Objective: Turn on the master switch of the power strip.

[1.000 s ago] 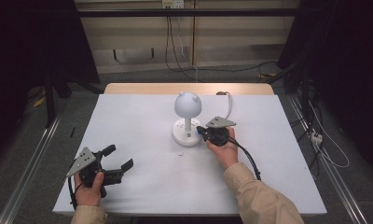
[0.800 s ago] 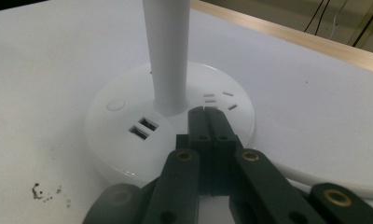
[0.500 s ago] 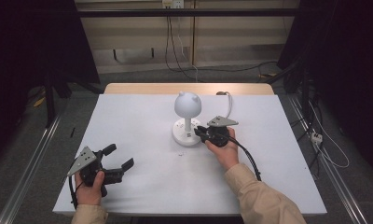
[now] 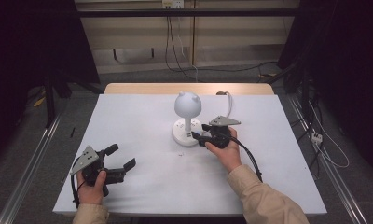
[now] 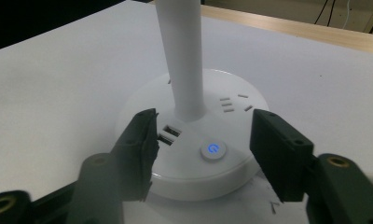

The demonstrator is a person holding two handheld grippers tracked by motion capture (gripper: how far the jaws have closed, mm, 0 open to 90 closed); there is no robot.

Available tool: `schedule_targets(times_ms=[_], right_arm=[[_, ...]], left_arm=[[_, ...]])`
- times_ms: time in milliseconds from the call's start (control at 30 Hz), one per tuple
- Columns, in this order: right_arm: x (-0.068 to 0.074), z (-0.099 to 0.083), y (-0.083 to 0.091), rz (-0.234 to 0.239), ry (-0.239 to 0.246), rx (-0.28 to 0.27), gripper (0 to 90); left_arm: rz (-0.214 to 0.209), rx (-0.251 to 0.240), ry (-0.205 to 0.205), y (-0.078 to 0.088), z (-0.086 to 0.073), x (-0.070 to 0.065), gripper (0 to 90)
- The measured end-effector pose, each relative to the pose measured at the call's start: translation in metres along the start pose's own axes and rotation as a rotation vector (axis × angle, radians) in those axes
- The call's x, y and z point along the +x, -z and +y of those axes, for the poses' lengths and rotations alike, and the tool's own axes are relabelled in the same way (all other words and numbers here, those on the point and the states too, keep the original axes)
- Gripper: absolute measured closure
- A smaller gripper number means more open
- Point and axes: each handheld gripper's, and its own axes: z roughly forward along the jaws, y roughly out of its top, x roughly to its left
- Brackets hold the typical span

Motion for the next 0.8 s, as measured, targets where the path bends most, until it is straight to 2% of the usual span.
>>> schedule_targets(times_ms=[467,567,800], right_arm=[[-0.0001,0.0021,0.0025,0.018,-0.021,0.003,18.5],[-0.0017,0.0031,0.0047,0.021,-0.034,0.007,15.6],[-0.0006,0.0034,0.0062,0.021,-0.028,0.018,13.0]], left_arm=[[-0.009,0.012,-0.007,-0.0033,-0.0009,-0.0003,4.4],[-0.011,0.013,-0.007,-0.0041,-0.0009,-0.0006,4.4],[-0.008,0.006,-0.003,-0.0027,-0.0003,-0.0009,4.4]])
